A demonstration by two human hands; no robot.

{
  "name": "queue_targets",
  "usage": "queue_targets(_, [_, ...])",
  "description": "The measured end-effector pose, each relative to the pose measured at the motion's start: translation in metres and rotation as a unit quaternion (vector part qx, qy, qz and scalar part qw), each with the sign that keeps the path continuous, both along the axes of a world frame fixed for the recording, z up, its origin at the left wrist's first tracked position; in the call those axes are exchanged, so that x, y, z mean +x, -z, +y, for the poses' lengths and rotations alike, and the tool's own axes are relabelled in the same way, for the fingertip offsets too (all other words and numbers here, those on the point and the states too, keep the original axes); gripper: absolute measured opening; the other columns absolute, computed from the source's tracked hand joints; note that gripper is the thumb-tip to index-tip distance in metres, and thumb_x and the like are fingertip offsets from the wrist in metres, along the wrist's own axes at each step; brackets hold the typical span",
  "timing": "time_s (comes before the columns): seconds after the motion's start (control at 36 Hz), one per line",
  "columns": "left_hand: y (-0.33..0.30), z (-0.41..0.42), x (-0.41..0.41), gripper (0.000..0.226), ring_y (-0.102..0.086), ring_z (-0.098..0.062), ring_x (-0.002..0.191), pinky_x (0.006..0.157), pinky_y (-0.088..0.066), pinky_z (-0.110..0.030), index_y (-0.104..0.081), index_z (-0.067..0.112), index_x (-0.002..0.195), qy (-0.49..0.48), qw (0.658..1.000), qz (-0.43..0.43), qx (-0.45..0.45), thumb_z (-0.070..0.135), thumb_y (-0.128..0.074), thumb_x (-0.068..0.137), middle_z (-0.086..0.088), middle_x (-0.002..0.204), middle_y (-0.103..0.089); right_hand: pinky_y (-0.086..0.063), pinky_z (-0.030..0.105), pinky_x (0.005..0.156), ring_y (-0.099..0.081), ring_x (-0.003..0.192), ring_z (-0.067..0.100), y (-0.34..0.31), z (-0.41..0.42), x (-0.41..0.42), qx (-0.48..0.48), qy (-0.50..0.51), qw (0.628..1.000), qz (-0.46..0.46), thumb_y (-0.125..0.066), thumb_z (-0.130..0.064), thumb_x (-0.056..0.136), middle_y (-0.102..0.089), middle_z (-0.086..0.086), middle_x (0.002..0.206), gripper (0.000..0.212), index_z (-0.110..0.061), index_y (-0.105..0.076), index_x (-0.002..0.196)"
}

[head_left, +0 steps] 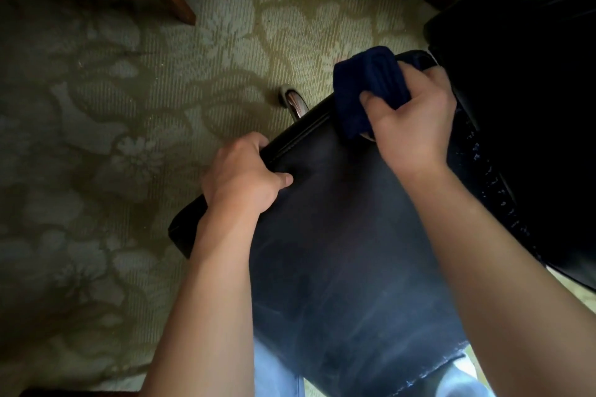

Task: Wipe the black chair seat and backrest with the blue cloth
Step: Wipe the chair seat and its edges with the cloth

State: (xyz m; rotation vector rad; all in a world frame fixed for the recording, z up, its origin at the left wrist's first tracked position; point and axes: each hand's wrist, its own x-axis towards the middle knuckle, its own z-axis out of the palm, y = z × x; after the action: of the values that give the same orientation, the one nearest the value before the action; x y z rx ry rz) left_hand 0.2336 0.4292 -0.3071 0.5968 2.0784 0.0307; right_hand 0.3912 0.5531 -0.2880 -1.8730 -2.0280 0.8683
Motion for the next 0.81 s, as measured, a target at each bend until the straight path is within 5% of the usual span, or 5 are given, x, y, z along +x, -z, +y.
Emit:
queue_targets(0.11, [-0.002,0.004,0.002,0.052,-0.064,-0.024,0.106,0.091,-0.055,-0.044,-0.063,0.032,0.12,0.036,0.999,0.006,-0.002,0.042,-0.086,0.074,0.007,0.11,-0.068,-0.036,0.001,0.082,-0.053,0.093,0.006,-0.005,-0.009,0.002,-0.008,-0.008,0.999,0.039,-0.076,-0.029,0.079,-0.049,-0.004,0.105,0.045,-0.026,-0.069,0.124])
queue_targets(0.31, [-0.001,0.008,0.003,0.048,-0.065,-0.021,0.09,0.076,-0.058,-0.041,-0.065,0.029,0.098,0.035,0.999,-0.027,-0.016,0.053,-0.085,0.062,0.006,0.095,-0.068,-0.052,0.03,0.081,-0.059,0.09,0.017,0.0,-0.047,-0.023,-0.08,-0.115,0.987,0.083,-0.078,-0.024,0.076,-0.053,0.003,0.099,0.046,-0.027,-0.071,0.121])
queue_targets(0.39, [0.0,0.007,0.006,0.054,-0.064,-0.021,0.098,0.08,-0.057,-0.042,-0.062,0.029,0.111,0.03,0.999,-0.02,-0.009,0.044,-0.088,0.066,0.006,0.107,-0.066,-0.055,0.044,0.074,-0.059,0.087,0.021,0.007,-0.048,-0.024,-0.1,-0.128,0.984,0.071,-0.075,-0.024,0.079,-0.052,0.002,0.099,0.041,-0.027,-0.072,0.119])
queue_targets(0.5, [0.001,0.01,0.007,0.07,-0.059,-0.021,0.113,0.091,-0.054,-0.044,-0.056,0.028,0.127,0.021,1.0,-0.015,-0.011,0.042,-0.09,0.067,0.008,0.125,-0.06,-0.055,0.044,0.072,-0.058,0.086,0.021,0.009,-0.038,-0.017,-0.087,-0.129,0.986,0.053,-0.073,-0.025,0.081,-0.051,0.001,0.098,0.036,-0.026,-0.072,0.117])
queue_targets(0.81, [-0.002,0.004,0.007,0.053,-0.062,-0.019,0.108,0.094,-0.052,-0.045,-0.06,0.038,0.112,0.01,1.0,0.007,-0.014,0.046,-0.089,0.068,0.015,0.116,-0.063,-0.053,0.039,0.086,-0.059,0.098,0.018,0.003,0.01,0.006,-0.024,-0.006,1.0,0.011,-0.071,-0.034,0.083,-0.049,-0.004,0.106,0.036,-0.03,-0.07,0.119])
